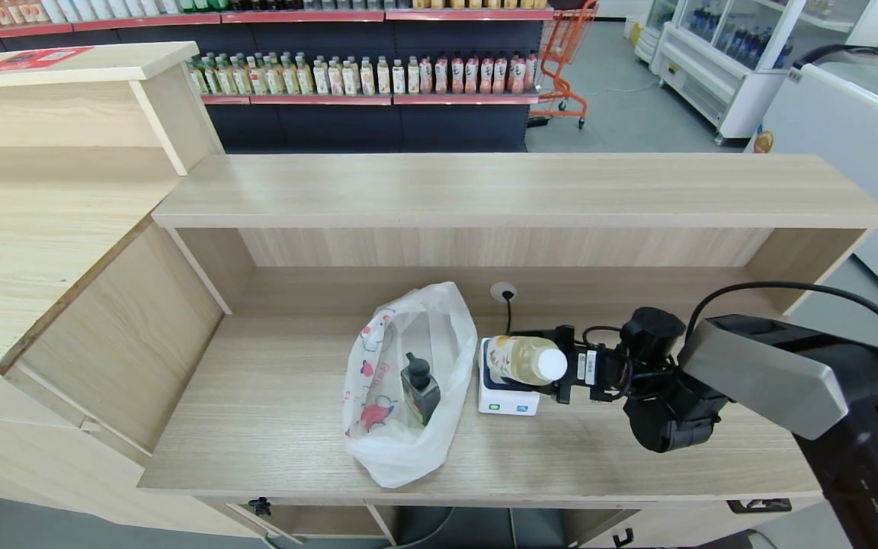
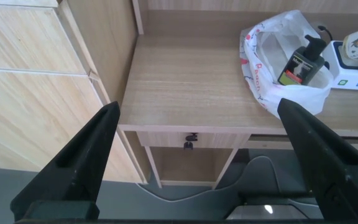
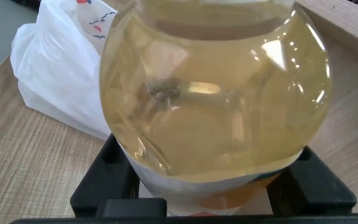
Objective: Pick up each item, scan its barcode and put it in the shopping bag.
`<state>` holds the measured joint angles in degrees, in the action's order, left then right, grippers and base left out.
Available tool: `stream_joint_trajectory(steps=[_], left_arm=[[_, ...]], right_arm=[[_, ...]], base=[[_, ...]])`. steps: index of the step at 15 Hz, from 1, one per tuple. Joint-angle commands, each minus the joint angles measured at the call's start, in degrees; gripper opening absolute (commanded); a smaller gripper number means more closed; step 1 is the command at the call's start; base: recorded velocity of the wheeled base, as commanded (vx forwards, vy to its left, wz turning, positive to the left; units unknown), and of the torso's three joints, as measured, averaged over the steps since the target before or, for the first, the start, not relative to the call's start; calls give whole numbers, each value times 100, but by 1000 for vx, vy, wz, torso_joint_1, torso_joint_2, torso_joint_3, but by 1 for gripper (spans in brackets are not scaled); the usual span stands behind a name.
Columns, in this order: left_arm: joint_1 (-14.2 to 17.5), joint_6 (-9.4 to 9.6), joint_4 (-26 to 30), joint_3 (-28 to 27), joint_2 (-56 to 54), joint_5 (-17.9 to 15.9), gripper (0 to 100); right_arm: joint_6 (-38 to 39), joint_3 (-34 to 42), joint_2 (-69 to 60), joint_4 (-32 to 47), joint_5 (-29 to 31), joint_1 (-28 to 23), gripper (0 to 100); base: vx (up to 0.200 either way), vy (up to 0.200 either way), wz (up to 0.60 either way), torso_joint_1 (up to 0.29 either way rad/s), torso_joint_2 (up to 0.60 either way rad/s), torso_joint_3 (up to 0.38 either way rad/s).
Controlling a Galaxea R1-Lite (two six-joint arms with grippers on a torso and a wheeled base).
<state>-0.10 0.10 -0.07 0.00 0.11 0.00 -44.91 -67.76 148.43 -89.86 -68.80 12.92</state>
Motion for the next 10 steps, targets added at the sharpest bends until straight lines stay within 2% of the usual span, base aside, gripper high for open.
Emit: stream_joint_trajectory(steps=[1, 4, 5, 8, 10], left_arm=[[1, -1, -1, 0, 7, 0, 100], [1, -1, -1, 0, 7, 0, 100], [1, -1, -1, 0, -2, 0, 100], [1, -1, -1, 0, -2, 0, 100], [1, -1, -1, 0, -2, 0, 100]], right_arm=[[334, 61, -403, -14, 7, -79, 0], [1652, 245, -1414, -14, 640, -264, 0], [2197, 614, -1950, -14, 957, -361, 0], [3630, 2117, -3163, -14, 2750, -378, 0], [4157, 2513, -3646, 267, 3417, -202, 0]], base=[[0, 0, 0, 0, 0, 0], [0, 0, 0, 0, 0, 0], [0, 0, 0, 0, 0, 0], [0, 0, 0, 0, 0, 0], [0, 0, 0, 0, 0, 0]])
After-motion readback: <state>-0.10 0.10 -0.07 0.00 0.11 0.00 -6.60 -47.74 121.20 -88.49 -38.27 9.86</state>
